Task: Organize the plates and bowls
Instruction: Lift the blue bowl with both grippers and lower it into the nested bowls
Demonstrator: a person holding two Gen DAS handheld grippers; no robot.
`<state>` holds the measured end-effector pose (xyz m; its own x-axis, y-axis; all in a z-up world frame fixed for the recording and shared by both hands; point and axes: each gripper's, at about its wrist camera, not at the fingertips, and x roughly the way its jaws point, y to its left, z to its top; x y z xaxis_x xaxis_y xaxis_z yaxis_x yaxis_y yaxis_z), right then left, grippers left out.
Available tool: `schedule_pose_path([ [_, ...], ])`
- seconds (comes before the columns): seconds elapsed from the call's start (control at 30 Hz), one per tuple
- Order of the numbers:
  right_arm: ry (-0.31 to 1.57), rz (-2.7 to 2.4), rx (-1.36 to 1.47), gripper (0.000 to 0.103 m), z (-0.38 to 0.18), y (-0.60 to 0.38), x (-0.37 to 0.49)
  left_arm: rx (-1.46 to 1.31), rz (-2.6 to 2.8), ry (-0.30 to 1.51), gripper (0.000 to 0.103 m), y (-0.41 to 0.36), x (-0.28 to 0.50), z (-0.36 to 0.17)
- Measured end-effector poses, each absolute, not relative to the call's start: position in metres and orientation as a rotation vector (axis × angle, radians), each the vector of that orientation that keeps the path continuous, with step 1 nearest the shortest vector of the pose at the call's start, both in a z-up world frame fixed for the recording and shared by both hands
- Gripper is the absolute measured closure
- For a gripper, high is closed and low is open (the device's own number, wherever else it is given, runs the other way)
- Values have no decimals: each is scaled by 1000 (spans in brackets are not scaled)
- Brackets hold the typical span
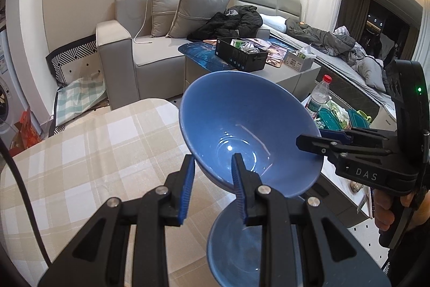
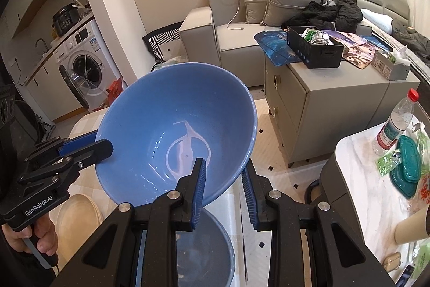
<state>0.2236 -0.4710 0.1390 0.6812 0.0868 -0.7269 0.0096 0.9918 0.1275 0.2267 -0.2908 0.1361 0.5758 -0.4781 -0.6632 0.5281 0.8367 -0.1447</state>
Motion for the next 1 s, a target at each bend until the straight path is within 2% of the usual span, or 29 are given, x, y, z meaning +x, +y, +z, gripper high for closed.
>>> schedule_pose_path([
  [0.43, 813, 37, 105, 75, 155, -461, 180, 76, -603, 737, 77, -284, 195, 147],
  [1.0, 846, 32, 88, 75, 141, -441, 140, 72, -612, 766, 77, -270, 156, 131],
])
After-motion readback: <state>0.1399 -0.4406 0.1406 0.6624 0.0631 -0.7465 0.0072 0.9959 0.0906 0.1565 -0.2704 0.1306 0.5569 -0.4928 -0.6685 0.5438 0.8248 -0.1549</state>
